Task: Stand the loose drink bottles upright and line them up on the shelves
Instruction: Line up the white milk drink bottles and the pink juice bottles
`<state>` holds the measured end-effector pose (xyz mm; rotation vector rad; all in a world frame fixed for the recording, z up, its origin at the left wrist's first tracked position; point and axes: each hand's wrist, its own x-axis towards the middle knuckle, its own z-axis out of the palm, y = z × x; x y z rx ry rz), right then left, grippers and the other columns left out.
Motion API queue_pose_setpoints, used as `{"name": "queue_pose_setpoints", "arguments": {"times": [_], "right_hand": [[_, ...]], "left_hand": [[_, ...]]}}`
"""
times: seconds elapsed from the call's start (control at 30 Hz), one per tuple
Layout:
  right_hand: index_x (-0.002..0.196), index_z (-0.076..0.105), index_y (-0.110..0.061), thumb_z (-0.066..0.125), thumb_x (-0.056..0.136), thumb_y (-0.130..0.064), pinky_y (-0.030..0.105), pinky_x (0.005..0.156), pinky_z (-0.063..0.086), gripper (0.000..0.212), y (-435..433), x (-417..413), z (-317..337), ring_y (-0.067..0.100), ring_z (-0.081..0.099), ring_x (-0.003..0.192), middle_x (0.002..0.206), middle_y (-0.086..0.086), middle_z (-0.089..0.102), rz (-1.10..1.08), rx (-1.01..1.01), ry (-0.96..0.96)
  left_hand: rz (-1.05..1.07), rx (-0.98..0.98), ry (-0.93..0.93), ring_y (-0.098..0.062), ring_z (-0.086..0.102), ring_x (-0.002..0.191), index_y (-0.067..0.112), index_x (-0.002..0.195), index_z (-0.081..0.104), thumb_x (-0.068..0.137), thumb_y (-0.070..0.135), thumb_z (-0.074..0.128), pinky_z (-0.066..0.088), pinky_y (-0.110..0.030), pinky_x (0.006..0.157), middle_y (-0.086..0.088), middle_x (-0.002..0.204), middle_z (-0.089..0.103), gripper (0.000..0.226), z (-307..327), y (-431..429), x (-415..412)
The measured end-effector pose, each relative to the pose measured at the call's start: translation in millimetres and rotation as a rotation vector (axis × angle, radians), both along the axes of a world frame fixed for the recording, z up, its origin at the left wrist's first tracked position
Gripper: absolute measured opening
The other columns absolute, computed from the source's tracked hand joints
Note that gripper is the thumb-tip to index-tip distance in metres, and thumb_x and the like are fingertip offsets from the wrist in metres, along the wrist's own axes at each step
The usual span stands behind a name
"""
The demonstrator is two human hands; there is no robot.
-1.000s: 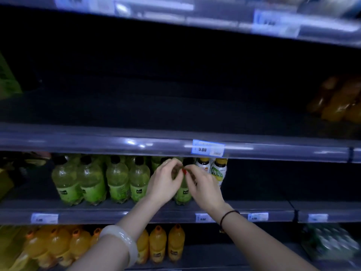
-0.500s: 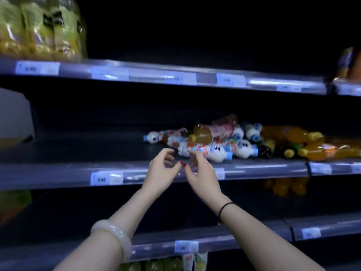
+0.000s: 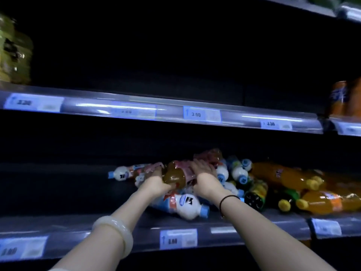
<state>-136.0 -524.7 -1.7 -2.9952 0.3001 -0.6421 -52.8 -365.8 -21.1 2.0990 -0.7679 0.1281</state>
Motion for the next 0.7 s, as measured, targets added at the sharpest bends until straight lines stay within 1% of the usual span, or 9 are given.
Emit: {"name": "queue_pose_setpoints", "arguments": {"times": [0.07,0.13,0.23,0.3,0.37,0.43,0.5,0.6,0.7], "right_hand": [[0.151,0.015,-0.028,0.070,0.078,-0.031,0.046,0.118,0.006,0.091,-15,17,4,0.026,0.008,0.147,0.159,0.003,0.015,0.015,-0.047,0.091],[0.150,0.015,-0.030,0.068,0.078,-0.027,0.046,0.116,0.011,0.090,-23,29,6,0.029,0.015,0.143,0.154,0.006,0.022,0.021,-0.044,0.093],[0.144,0.027,-0.033,0.067,0.078,-0.027,0.049,0.110,0.021,0.078,-28,35,4,0.029,0.026,0.134,0.143,0.005,0.032,0.080,-0.026,0.035],[0.137,0.036,-0.032,0.069,0.076,-0.026,0.046,0.105,0.028,0.069,-36,35,0,0.026,0.037,0.127,0.135,0.002,0.042,0.161,0.035,-0.077],[0.125,0.042,-0.028,0.070,0.072,-0.022,0.044,0.099,0.038,0.061,-40,32,-4,0.026,0.047,0.119,0.124,0.001,0.051,0.250,0.182,-0.234],[0.118,0.043,-0.031,0.070,0.066,-0.018,0.044,0.093,0.046,0.059,-39,27,-8,0.024,0.054,0.109,0.115,0.000,0.056,0.306,0.396,-0.372],[0.112,0.042,-0.035,0.070,0.063,-0.017,0.039,0.088,0.050,0.059,-38,21,-10,0.021,0.058,0.103,0.111,0.000,0.059,0.315,0.552,-0.487],[0.112,0.043,-0.029,0.072,0.070,-0.007,0.023,0.080,0.046,0.056,-44,14,-10,0.019,0.059,0.099,0.108,0.001,0.061,0.297,0.664,-0.559],[0.114,0.048,-0.020,0.073,0.069,-0.007,0.025,0.077,0.045,0.052,-53,16,-7,0.021,0.060,0.097,0.106,0.004,0.063,0.217,0.645,-0.598]], "left_hand": [[0.021,0.052,0.003,-0.018,0.062,0.095,0.017,0.114,0.057,0.062,0.047,0.078,0.050,-0.028,0.081,-0.002,0.107,0.066,0.063,0,-11,12],[0.054,0.041,-0.029,-0.018,0.061,0.093,0.016,0.108,0.059,0.067,0.036,0.082,0.047,-0.028,0.077,0.000,0.101,0.064,0.050,1,-16,14],[0.049,-0.101,-0.095,-0.019,0.063,0.093,0.025,0.097,0.059,0.061,0.022,0.086,0.051,-0.030,0.082,0.001,0.097,0.065,0.045,7,-13,11],[0.060,-0.233,-0.107,-0.016,0.062,0.091,0.026,0.099,0.061,0.058,0.017,0.089,0.051,-0.029,0.081,0.006,0.093,0.064,0.051,12,-14,8],[-0.022,-0.422,0.021,-0.011,0.063,0.092,0.024,0.107,0.060,0.060,0.017,0.088,0.051,-0.028,0.086,0.006,0.097,0.065,0.055,14,-18,6],[-0.230,-0.568,0.242,-0.014,0.064,0.098,0.022,0.108,0.061,0.070,0.023,0.081,0.052,-0.030,0.091,0.002,0.103,0.068,0.043,18,-29,-1],[-0.286,-0.598,0.317,-0.016,0.065,0.098,0.019,0.105,0.064,0.074,0.030,0.075,0.053,-0.023,0.085,-0.001,0.103,0.069,0.035,24,-44,-8],[-0.140,-0.559,0.107,-0.015,0.063,0.095,0.010,0.106,0.064,0.064,0.052,0.073,0.049,-0.017,0.080,-0.003,0.099,0.068,0.060,36,-63,-3],[-0.143,-0.445,-0.041,-0.011,0.064,0.095,0.015,0.101,0.068,0.059,0.070,0.059,0.047,-0.022,0.085,0.001,0.099,0.070,0.070,47,-74,6]]}}
